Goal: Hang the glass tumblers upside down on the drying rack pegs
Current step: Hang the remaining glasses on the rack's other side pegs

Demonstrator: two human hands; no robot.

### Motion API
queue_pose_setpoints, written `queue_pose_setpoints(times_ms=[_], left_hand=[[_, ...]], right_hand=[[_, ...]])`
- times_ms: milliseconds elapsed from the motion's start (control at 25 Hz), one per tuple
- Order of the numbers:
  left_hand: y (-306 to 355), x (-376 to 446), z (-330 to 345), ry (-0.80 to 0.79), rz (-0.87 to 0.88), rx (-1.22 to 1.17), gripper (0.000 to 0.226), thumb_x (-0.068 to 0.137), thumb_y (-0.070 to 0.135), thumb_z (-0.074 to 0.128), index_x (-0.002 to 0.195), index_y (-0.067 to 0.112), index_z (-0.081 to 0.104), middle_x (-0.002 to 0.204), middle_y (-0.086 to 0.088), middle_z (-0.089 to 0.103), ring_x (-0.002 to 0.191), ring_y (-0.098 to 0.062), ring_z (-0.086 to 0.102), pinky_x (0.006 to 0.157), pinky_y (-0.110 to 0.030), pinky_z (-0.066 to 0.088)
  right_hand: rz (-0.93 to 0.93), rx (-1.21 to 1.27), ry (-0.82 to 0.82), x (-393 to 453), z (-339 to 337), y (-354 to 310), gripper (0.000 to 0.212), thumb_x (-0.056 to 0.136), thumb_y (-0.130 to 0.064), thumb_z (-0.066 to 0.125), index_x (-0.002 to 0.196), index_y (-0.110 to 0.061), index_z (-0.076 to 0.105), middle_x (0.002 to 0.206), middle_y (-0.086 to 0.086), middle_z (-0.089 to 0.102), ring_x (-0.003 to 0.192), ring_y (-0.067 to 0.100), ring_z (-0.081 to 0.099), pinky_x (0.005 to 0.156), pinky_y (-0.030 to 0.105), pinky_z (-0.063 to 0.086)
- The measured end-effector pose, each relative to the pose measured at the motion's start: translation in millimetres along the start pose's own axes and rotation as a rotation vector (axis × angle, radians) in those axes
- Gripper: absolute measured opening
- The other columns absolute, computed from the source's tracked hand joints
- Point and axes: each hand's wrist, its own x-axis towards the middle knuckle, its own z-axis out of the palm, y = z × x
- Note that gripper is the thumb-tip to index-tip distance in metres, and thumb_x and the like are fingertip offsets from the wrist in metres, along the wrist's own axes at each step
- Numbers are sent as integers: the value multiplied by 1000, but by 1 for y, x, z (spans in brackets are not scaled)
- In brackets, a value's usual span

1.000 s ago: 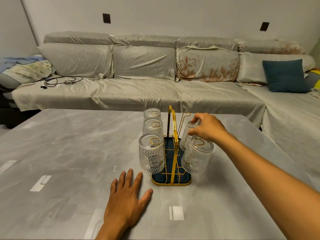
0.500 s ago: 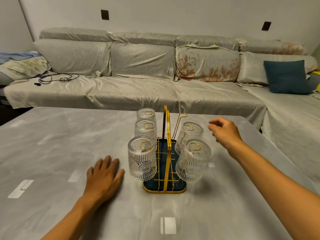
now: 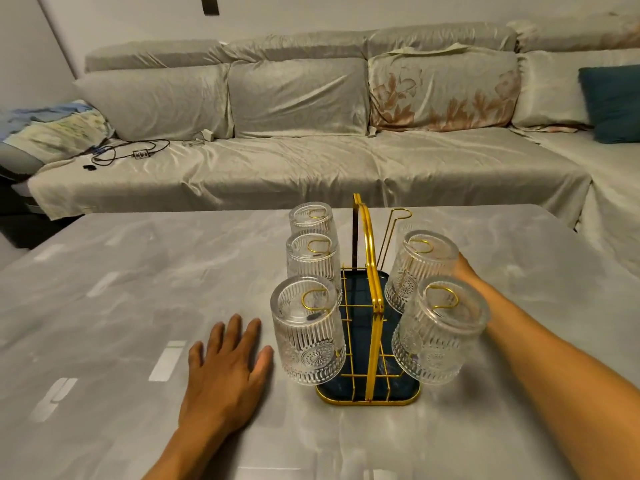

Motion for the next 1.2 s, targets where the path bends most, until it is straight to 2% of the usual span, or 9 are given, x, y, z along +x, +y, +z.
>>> queue_pose_setpoints(times_ms=[120,160,320,440,560,680,800,1040,1200], left_hand=[[-1,0,2,-5,-9,-6,58,93,57,16,149,41,11,163,4,5,149,-19,1,117,-47,5],[-2,0,2,-8,-11,-10,59,93,58,16,149,41,11,163,4,5,149,-20,1,117,-47,5],[-4,1,3,-16,-15,-15,61,91,60,13,149,40,11,163,5,6,149,-20,1,117,-48,6],[-1,-1,2,-18,-26,-27,62,91,60,14,149,40,10,163,4,5,149,-20,0,118,-48,4],[1,-2,0,-18,-29,-32,61,92,59,16,150,39,11,163,4,5,149,-20,1,118,-47,4],[1,-3,0,-10,-32,-35,60,93,58,17,150,40,12,163,4,6,149,-20,2,118,-48,5],[1,-1,0,-18,-38,-32,60,92,58,16,150,40,10,163,4,5,149,-19,1,118,-48,4],[0,0,1,-1,-30,-38,62,91,60,15,150,40,11,163,4,5,149,-19,0,118,-47,2],[-1,0,4,4,-36,-43,64,90,62,13,150,40,10,163,4,4,149,-18,-2,118,-47,1]], right_hand=[[3,60,168,-18,-13,-19,40,82,-17,69,117,-17,49,106,4,54,79,16,56,58,16,46],[-20,53,197,-26,-24,-26,42,77,-23,74,112,-20,51,105,3,58,74,11,56,50,14,44],[-141,13,275,-57,-74,-77,72,55,-40,85,116,-25,50,112,4,59,91,19,59,69,35,51],[-237,71,381,-75,-95,-140,83,45,-59,83,112,-28,45,115,1,56,91,16,56,70,35,49],[-347,-101,469,-88,-93,-187,88,44,-68,77,113,-26,42,114,-2,53,98,19,53,80,39,47],[-431,-260,533,-94,-75,-206,76,54,-67,74,108,-22,44,102,-4,52,87,19,50,70,33,40],[-428,-322,443,-88,-52,-198,59,60,-61,76,98,-23,51,96,-5,53,85,18,51,66,32,39],[-381,-337,356,-65,-16,-165,54,57,-56,80,92,-26,52,92,-4,56,80,18,51,54,29,35],[-283,-345,261,-54,-7,-153,52,54,-40,86,92,-25,53,95,0,60,77,15,54,57,29,42]])
